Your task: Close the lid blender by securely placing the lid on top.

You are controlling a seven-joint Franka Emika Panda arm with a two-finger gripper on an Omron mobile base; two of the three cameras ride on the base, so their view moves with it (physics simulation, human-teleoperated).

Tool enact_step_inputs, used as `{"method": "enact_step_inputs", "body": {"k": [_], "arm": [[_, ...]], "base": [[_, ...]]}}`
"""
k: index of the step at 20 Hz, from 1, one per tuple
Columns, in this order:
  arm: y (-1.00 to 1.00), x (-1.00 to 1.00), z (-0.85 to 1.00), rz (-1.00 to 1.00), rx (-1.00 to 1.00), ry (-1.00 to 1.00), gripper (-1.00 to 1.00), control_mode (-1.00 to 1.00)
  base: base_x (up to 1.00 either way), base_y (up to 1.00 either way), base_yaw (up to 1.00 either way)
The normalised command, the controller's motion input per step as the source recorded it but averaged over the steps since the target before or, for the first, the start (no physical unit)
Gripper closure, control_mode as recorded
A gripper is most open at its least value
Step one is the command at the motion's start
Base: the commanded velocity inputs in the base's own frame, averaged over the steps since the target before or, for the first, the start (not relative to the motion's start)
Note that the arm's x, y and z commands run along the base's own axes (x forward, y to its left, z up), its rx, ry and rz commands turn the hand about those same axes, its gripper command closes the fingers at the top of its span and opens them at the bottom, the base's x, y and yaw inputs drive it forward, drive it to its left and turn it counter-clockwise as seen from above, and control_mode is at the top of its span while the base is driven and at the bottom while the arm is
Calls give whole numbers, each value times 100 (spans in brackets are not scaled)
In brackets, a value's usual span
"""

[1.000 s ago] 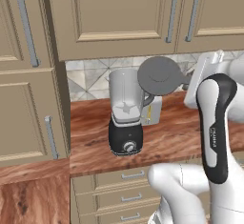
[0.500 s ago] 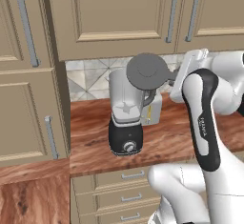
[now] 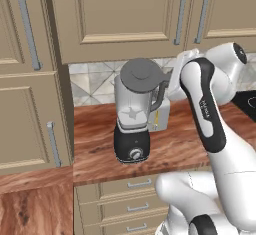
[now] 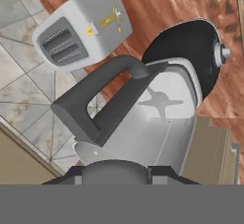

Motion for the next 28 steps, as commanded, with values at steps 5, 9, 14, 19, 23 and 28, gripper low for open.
{"method": "enact_step_inputs", "body": {"k": [5,9,14,19,23,28], "arm": [[20,34,0,7,1,9,100,-100],[12,31,0,0,0,8,100,-100],[0,26,1,0,0,4,100,-100],[0,3,0,0,0,0,100,-100],[0,2,0,0,0,0,100,-100],[0,20,0,0,0,0,100,-100]], "base": [[0,0,0],[0,0,0],[0,0,0],[0,0,0],[0,0,0],[0,0,0]]}}
